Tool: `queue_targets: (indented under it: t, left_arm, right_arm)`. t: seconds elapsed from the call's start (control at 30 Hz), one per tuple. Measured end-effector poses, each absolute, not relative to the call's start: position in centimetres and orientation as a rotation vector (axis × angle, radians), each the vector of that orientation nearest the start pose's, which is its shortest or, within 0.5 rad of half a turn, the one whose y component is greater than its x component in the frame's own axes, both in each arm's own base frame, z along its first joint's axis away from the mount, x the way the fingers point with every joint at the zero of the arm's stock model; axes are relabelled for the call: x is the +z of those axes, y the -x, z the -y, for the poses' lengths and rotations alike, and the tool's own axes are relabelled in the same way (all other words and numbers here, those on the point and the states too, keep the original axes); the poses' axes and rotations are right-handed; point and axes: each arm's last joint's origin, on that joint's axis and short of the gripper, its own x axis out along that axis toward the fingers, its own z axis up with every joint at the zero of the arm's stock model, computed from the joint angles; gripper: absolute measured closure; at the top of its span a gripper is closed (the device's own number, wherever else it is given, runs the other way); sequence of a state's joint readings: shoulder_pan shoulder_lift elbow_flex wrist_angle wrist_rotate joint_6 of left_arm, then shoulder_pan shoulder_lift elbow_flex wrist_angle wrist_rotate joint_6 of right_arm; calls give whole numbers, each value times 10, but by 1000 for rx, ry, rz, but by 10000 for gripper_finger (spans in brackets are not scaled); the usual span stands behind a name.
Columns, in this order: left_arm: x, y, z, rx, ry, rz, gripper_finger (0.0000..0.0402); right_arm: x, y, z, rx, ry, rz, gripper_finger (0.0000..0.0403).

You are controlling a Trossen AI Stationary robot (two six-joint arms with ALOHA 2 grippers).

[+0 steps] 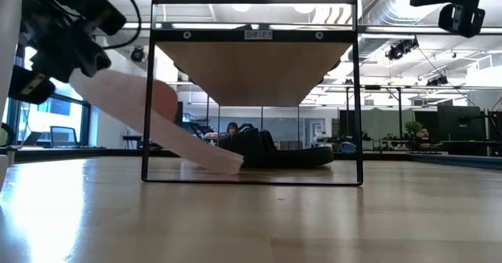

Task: Pick and place slides into the shelf
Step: Put the pink slipper under the shelf

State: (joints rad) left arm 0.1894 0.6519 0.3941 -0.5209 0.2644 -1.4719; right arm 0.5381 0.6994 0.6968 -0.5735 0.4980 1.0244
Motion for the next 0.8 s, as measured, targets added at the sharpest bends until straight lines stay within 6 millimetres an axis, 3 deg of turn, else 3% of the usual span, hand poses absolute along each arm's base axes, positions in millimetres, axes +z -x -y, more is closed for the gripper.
queue_targets:
  t: [0.57,0.8]
  left_arm:
    - [162,-185,-26,457,1594,-734,386]
    - [148,-196,-26,455,1635,-793,385]
  right_arm:
    - [281,-128,-60,-222,-700,-466,403]
    - [281,-128,-60,-224,-696,-471,403]
